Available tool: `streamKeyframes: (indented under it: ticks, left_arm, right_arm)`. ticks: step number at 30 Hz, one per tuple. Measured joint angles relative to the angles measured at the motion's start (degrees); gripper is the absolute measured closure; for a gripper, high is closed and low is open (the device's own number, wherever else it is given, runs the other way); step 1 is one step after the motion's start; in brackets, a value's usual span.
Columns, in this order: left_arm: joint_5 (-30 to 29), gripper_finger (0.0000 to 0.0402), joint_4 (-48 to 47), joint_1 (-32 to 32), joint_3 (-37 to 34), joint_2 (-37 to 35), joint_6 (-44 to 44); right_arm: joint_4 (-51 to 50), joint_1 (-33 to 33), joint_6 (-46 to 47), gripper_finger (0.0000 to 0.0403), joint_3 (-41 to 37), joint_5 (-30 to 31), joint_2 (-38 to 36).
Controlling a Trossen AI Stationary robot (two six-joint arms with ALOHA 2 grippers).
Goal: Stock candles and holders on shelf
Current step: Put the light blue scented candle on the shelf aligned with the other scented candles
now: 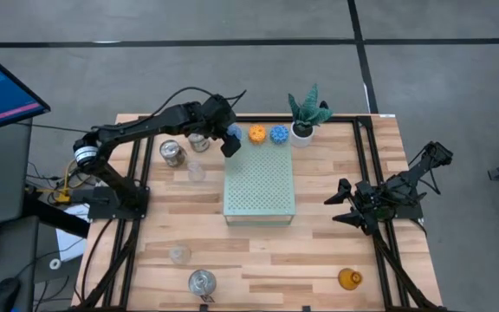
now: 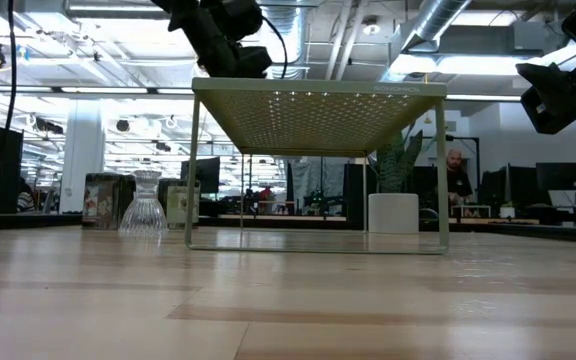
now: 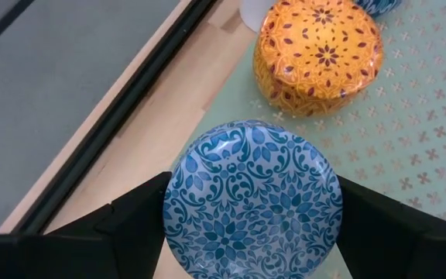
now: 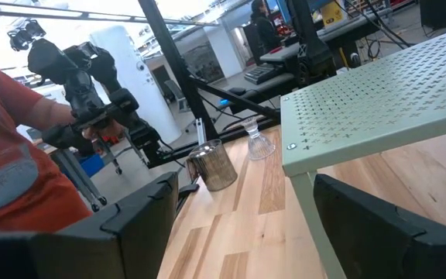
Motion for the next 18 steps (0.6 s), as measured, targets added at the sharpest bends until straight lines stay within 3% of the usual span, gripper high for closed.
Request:
streamKeyframes:
  ticks: [18]
  left_arm:
    - [-0.1, 0.0092, 0.2, -0.4, 0.0, 1.0, 2.2]
  right_arm:
    - [0.0, 0.0, 0.0, 0.0111, 0.0, 0.0, 0.0]
